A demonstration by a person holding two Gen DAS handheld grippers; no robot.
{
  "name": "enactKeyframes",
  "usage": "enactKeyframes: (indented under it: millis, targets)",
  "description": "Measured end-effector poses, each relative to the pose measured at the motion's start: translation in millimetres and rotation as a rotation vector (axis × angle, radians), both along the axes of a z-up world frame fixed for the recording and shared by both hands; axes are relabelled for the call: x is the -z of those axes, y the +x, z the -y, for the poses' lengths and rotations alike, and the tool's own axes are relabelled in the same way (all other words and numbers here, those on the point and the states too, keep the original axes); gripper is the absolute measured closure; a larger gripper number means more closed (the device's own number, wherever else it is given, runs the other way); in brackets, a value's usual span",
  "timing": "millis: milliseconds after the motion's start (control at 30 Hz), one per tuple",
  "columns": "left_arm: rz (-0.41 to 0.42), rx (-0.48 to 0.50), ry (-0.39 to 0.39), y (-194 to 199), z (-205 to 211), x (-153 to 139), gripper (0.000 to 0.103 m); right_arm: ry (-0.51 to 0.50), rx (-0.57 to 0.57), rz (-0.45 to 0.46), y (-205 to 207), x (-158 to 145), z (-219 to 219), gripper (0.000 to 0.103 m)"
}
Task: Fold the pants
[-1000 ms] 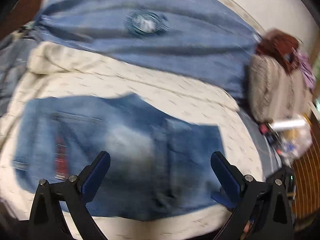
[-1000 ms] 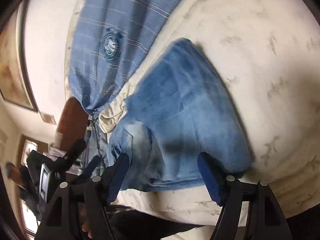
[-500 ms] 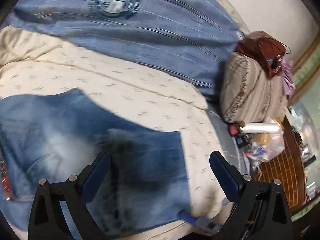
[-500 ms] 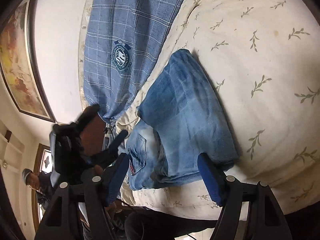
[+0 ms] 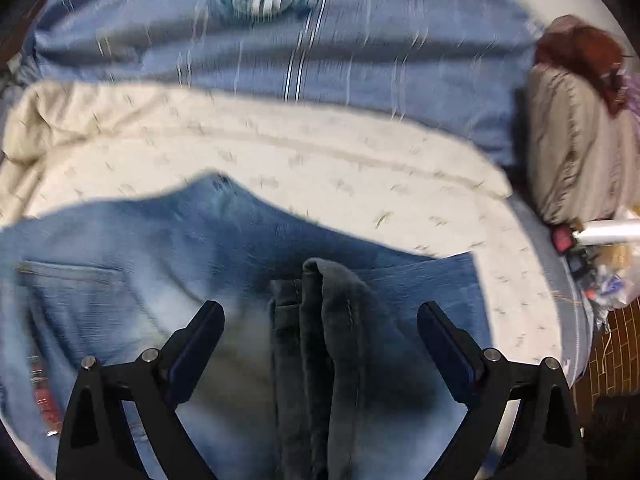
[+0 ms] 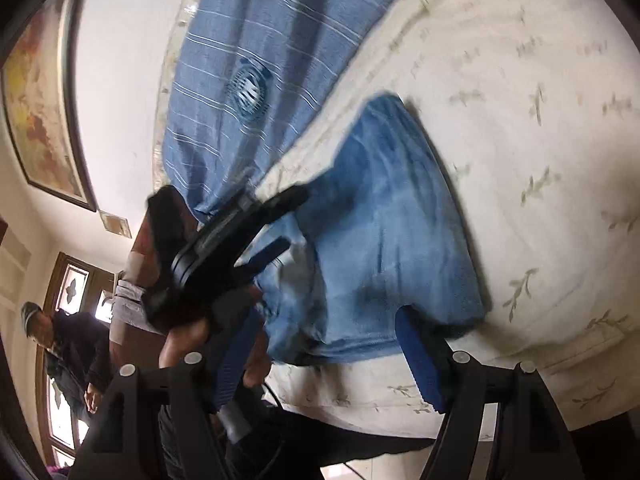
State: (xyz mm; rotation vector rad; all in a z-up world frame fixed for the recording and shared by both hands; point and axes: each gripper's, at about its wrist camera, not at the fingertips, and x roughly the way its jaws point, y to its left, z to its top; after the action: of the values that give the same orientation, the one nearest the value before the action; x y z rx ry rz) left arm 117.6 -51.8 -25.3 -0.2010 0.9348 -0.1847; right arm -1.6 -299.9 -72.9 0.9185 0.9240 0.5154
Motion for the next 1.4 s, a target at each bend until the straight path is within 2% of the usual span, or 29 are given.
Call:
enactKeyframes:
  millis: [67, 167, 233, 300, 333, 367, 433, 467, 533, 600, 700, 767, 833, 900, 967, 1033, 1067, 1133, 1233, 1267, 1333, 1367, 1400]
  targets:
    - [0.057, 0.014, -0.013, -23.3, -6.7, -11.4, 0.006, -0.061, 0.017, 0.039, 1.5, -16.9, 5.4, 0.029]
    - [0.062, 0.070, -0.033, -44.5, -5.7, -9.6, 0.006, -0.128, 0.049, 0.072, 14.7, -37.5, 23.9, 0.029]
    - [0.068, 0.099, 0.015, -55.1, 3.8, -0.5, 0.006, -0.163, 0.053, 0.064, 34.1, -42.8, 31.9, 0.029]
    - [0.014, 0.114, 0.092, -57.8, 14.0, 20.4, 0.006, -0.211, 0.050, 0.032, 63.9, -41.9, 36.7, 0.029]
    - [-0.053, 0.109, 0.152, -53.5, 18.7, 37.9, 0.006, -0.225, 0.044, 0.010, 77.5, -38.4, 38.6, 0.029]
    - [-0.085, 0.108, 0.170, -53.2, 18.5, 46.8, 0.006, -0.236, 0.033, -0.016, 94.6, -32.6, 37.8, 0.030]
    - [-0.040, 0.111, 0.225, -59.4, 21.5, 52.1, 0.005, -0.279, 0.016, -0.052, 115.6, -23.0, 34.4, 0.038]
    - [-0.038, 0.113, 0.237, -61.4, 22.9, 52.5, 0.005, -0.300, 0.013, -0.071, 127.1, -18.5, 30.6, 0.046]
    - [-0.040, 0.106, 0.227, -62.6, 21.8, 54.0, 0.005, -0.318, -0.008, -0.080, 142.5, -11.5, 23.1, 0.060]
    - [-0.043, 0.107, 0.221, -62.8, 21.4, 54.5, 0.005, -0.397, -0.047, -0.105, 152.0, -5.1, 10.6, 0.075]
    - [-0.034, 0.109, 0.226, -64.6, 22.8, 55.4, 0.004, -0.539, -0.062, -0.103, 159.6, -4.0, -2.1, 0.082]
    - [-0.034, 0.105, 0.225, -62.2, 21.5, 56.0, 0.004, -0.605, -0.005, -0.072, 157.9, -12.2, -2.9, 0.082]
    - [-0.035, 0.104, 0.225, -63.0, 22.1, 54.6, 0.004, -0.633, -0.017, -0.051, 154.2, -14.1, -7.0, 0.081]
    - [-0.039, 0.104, 0.219, -63.1, 20.4, 53.1, 0.004, -0.604, -0.023, -0.058, 147.8, -15.6, -1.8, 0.079]
    - [-0.053, 0.099, 0.198, -61.5, 17.7, 50.6, 0.005, -0.522, 0.021, -0.039, 128.0, -26.4, 14.9, 0.077]
    - [-0.050, 0.090, 0.156, -61.4, 11.5, 42.9, 0.005, -0.454, 0.021, -0.031, 110.5, -35.9, 22.2, 0.060]
    - [-0.039, 0.079, 0.137, -62.1, 7.4, 38.3, 0.005, -0.419, -0.003, -0.036, 96.3, -38.5, 25.0, 0.041]
    - [-0.009, 0.059, 0.120, -66.0, -0.5, 28.7, 0.005, -0.394, -0.028, -0.046, 78.3, -37.4, 21.3, 0.038]
    - [0.012, 0.029, 0.117, -68.5, -7.2, 24.8, 0.005, -0.363, -0.074, -0.100, 53.7, -18.8, 17.4, 0.038]
    - [-0.006, 0.033, 0.127, -66.7, -6.2, 28.9, 0.005, -0.369, -0.099, -0.123, 49.7, -9.2, 12.2, 0.041]
    - [-0.065, 0.035, 0.200, -60.7, 0.1, 44.2, 0.005, -0.457, -0.122, -0.163, 45.0, 7.9, 2.2, 0.074]
    - [-0.082, 0.044, 0.231, -59.2, 3.0, 51.0, 0.004, -0.503, -0.120, -0.173, 42.9, 14.1, -0.5, 0.079]
    - [-0.064, 0.048, 0.250, -61.0, 5.5, 52.5, 0.004, -0.524, -0.114, -0.162, 41.0, 13.6, -1.9, 0.083]
